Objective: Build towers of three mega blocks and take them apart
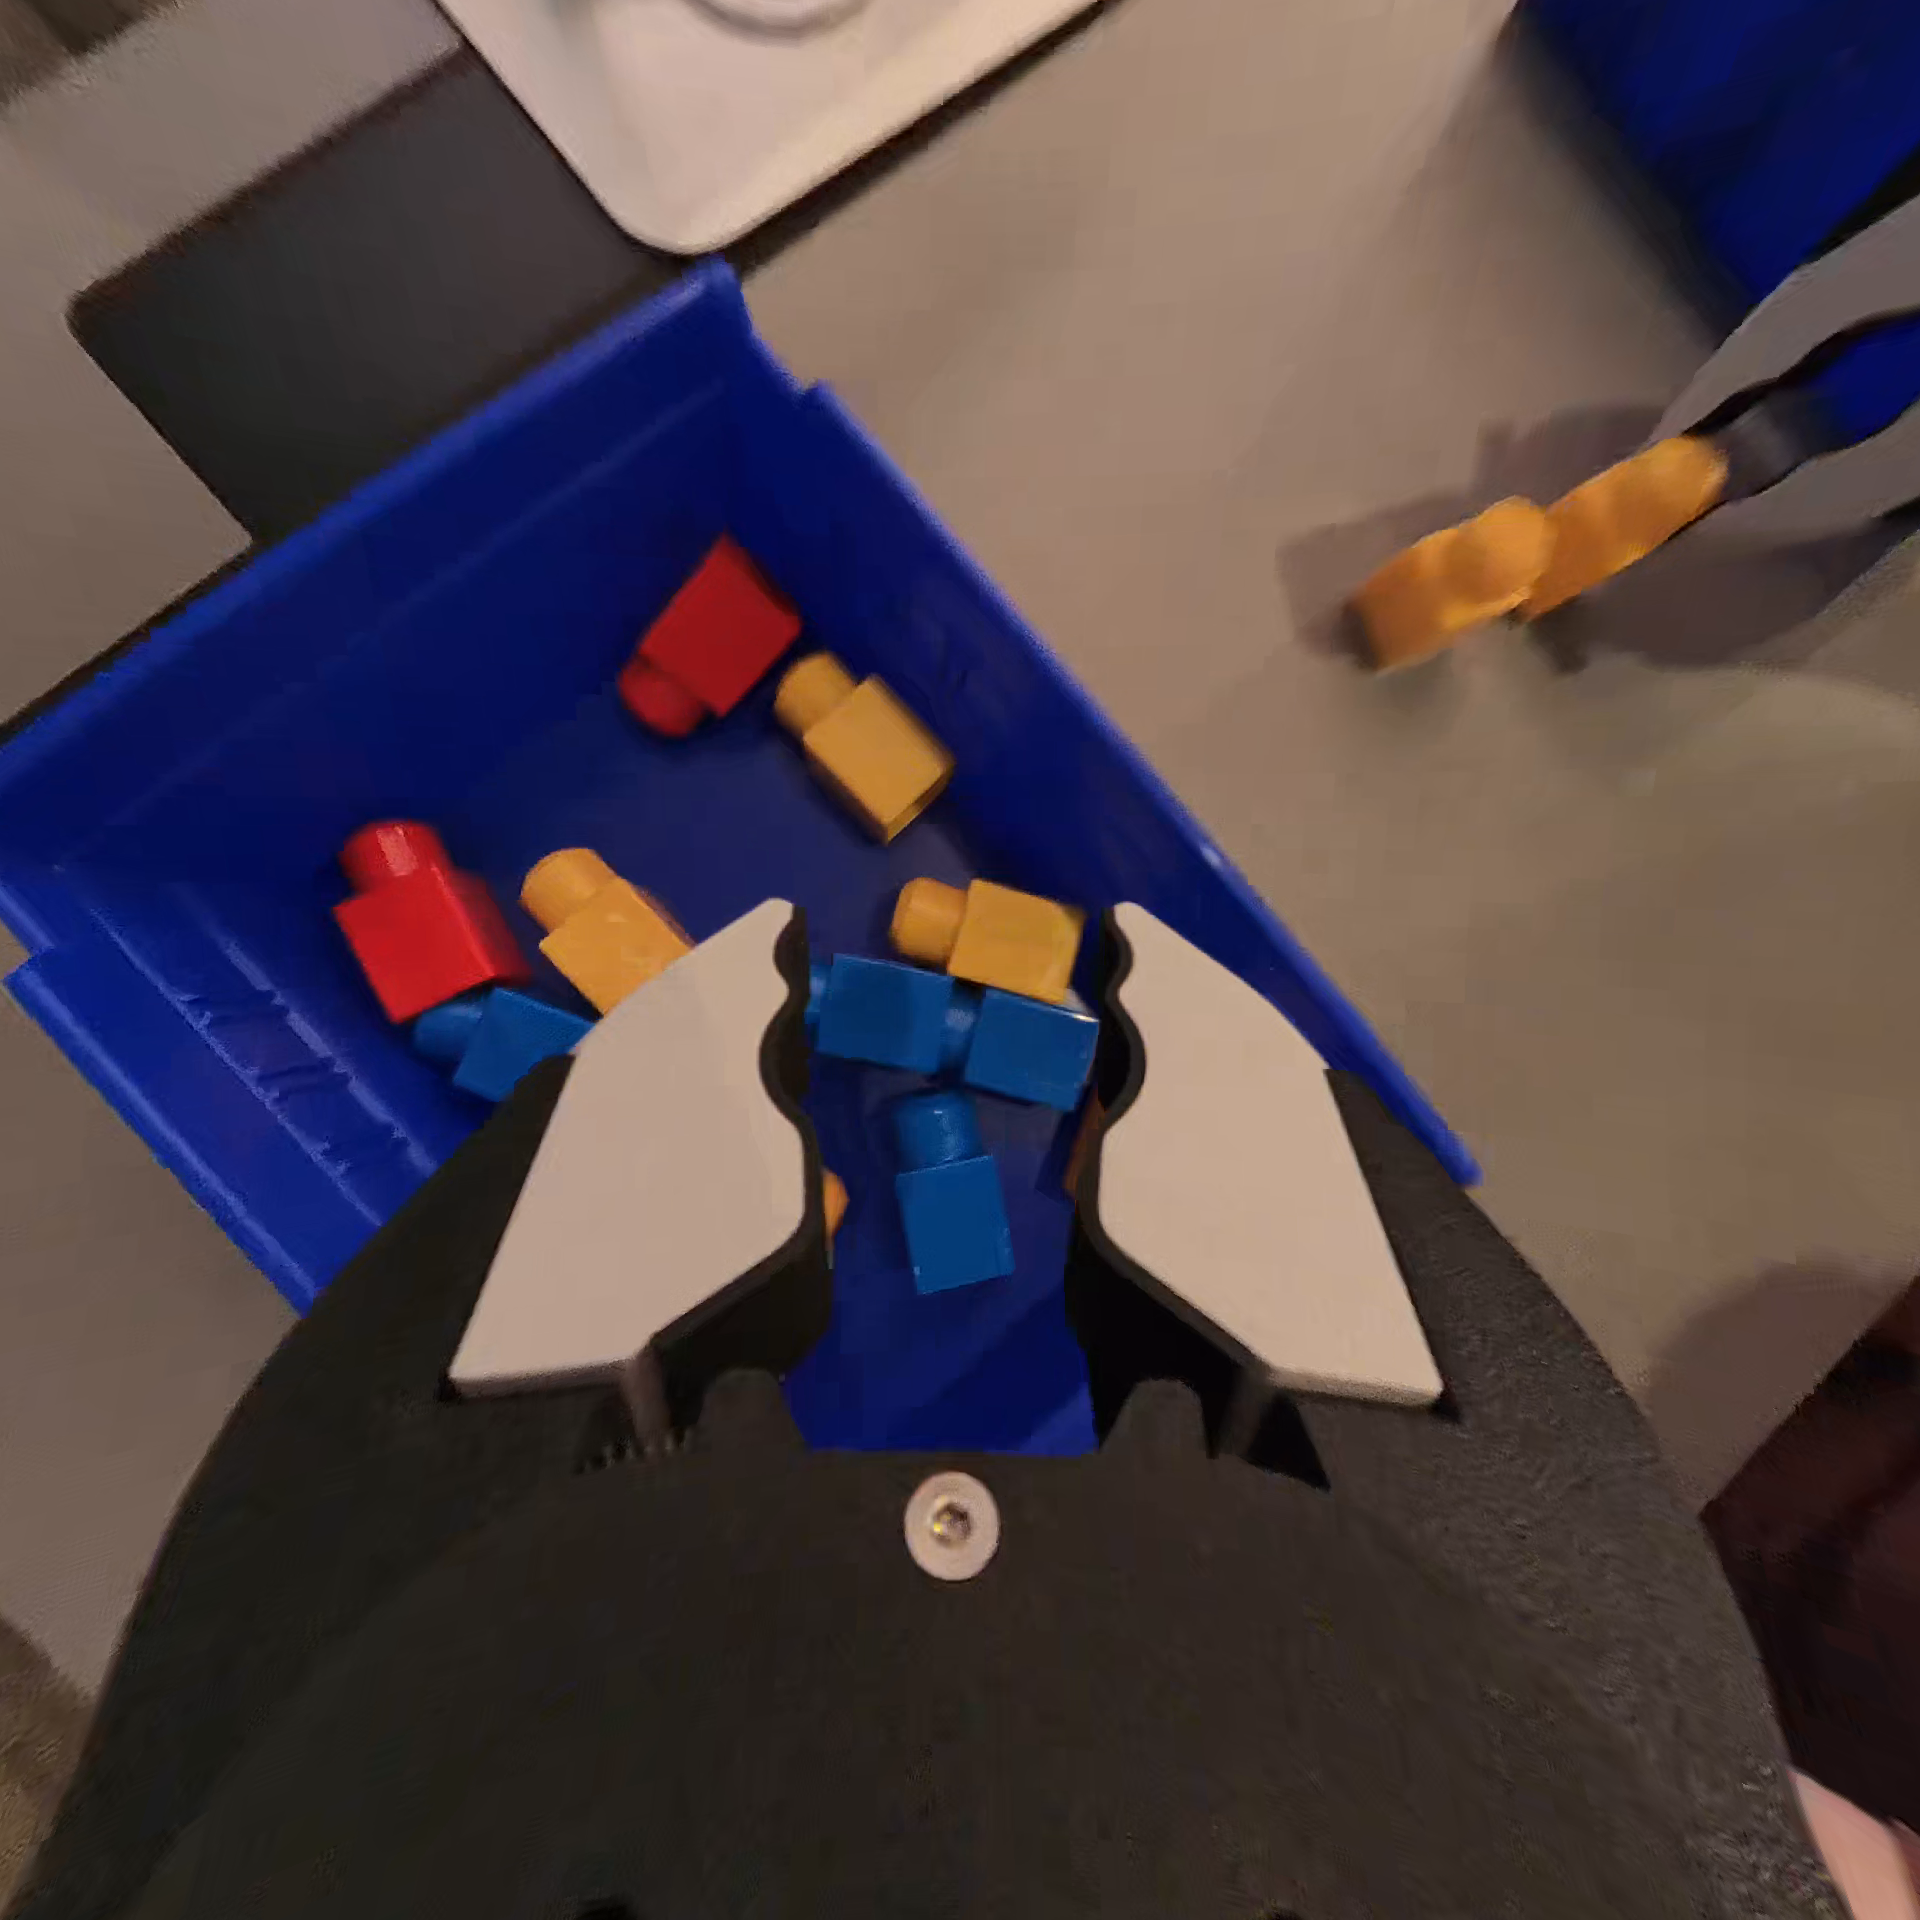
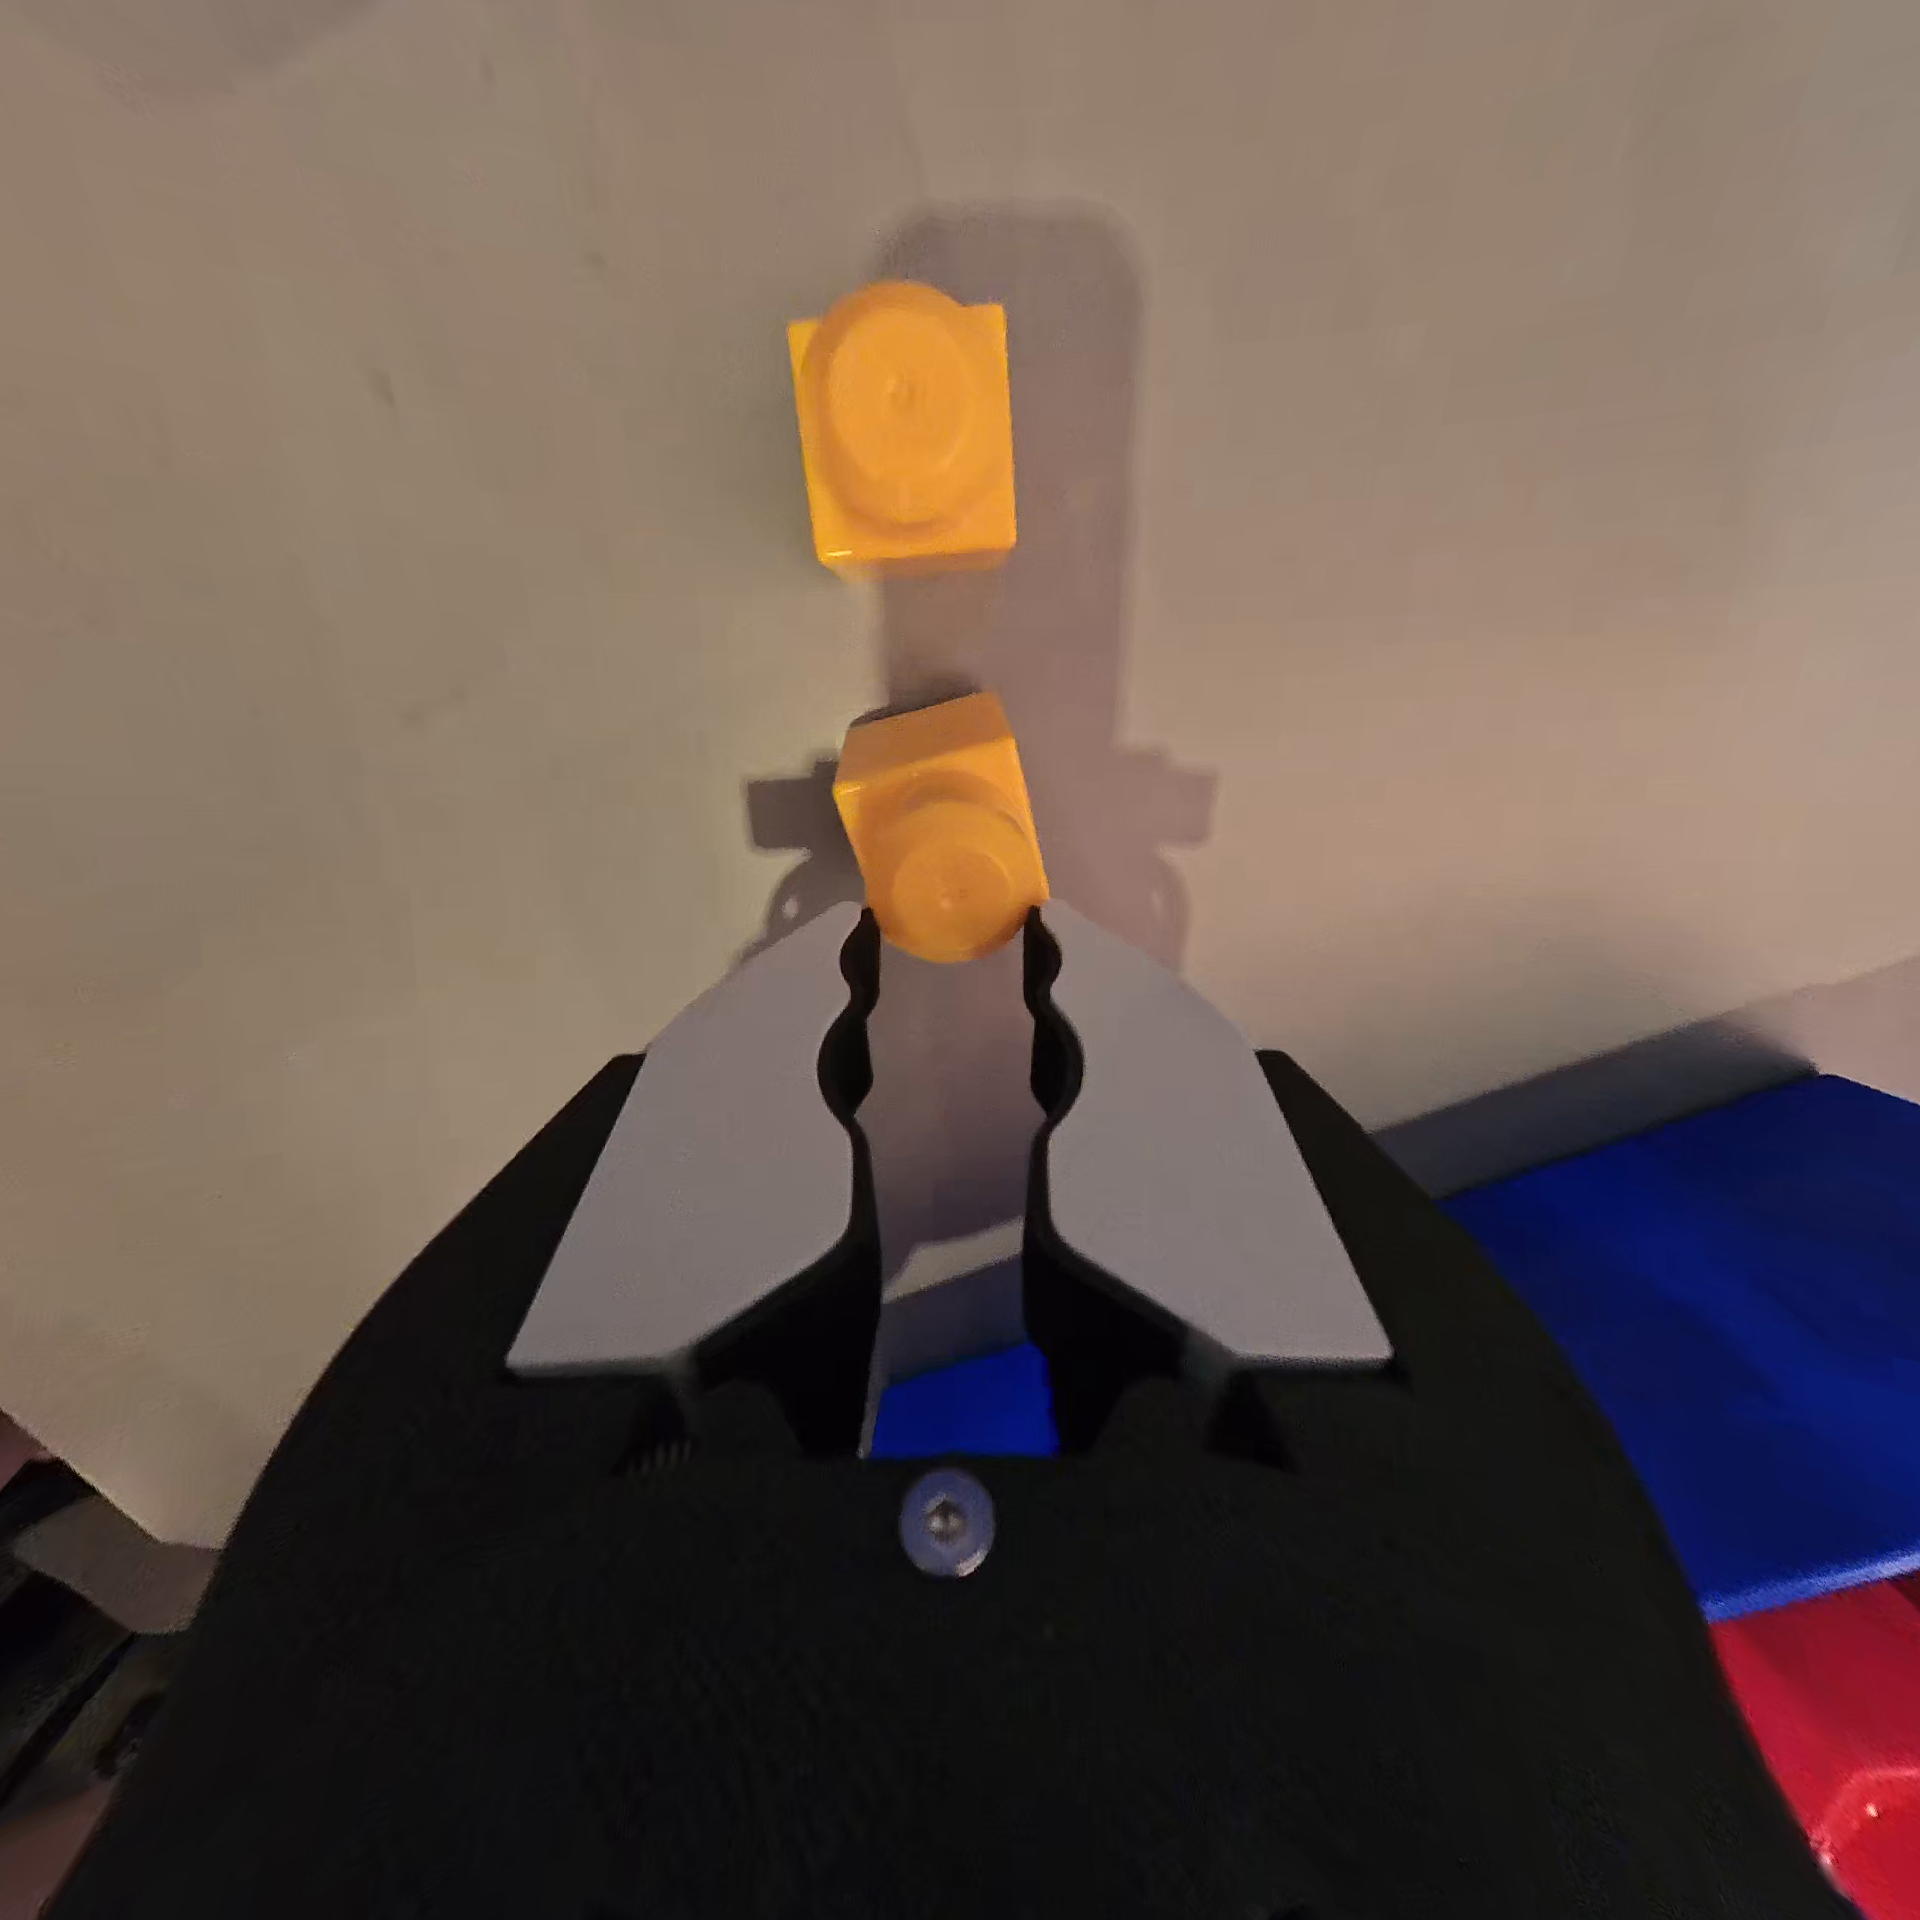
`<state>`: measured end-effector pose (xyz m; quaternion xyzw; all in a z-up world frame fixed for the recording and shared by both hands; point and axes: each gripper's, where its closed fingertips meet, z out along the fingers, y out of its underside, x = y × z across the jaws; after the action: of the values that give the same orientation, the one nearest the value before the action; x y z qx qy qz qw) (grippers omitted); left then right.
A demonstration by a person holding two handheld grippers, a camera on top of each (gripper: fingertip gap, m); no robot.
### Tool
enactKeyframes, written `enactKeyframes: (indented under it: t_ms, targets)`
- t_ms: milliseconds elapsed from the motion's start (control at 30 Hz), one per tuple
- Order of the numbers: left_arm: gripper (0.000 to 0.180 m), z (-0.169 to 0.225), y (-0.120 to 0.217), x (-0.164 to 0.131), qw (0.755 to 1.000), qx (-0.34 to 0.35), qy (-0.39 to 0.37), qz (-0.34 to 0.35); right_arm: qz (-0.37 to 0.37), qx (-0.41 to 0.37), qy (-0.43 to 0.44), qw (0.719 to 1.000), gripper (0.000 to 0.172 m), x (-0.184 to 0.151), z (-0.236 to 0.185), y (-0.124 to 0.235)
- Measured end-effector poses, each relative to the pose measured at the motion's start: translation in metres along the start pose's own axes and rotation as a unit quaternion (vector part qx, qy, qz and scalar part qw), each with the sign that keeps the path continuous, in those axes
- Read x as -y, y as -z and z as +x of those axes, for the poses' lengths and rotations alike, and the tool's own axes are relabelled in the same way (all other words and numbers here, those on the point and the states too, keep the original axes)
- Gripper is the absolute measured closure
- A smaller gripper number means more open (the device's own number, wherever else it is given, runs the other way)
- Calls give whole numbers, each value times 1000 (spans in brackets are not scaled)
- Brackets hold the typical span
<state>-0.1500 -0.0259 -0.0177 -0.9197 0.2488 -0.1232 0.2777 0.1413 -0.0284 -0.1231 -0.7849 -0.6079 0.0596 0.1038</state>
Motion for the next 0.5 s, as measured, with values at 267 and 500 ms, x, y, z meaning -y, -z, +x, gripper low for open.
enactKeyframes:
  t_ms: [267, 500]
  targets:
    - [143, -23, -40, -35, 982, 69, 97, -145, 55, -34, -14, 998, 122, 15, 12, 21]
    - [140, -29, -43, -47, 962, 125, 174, -169, 51, -44, 3, 998, 122, 11, 12, 26]
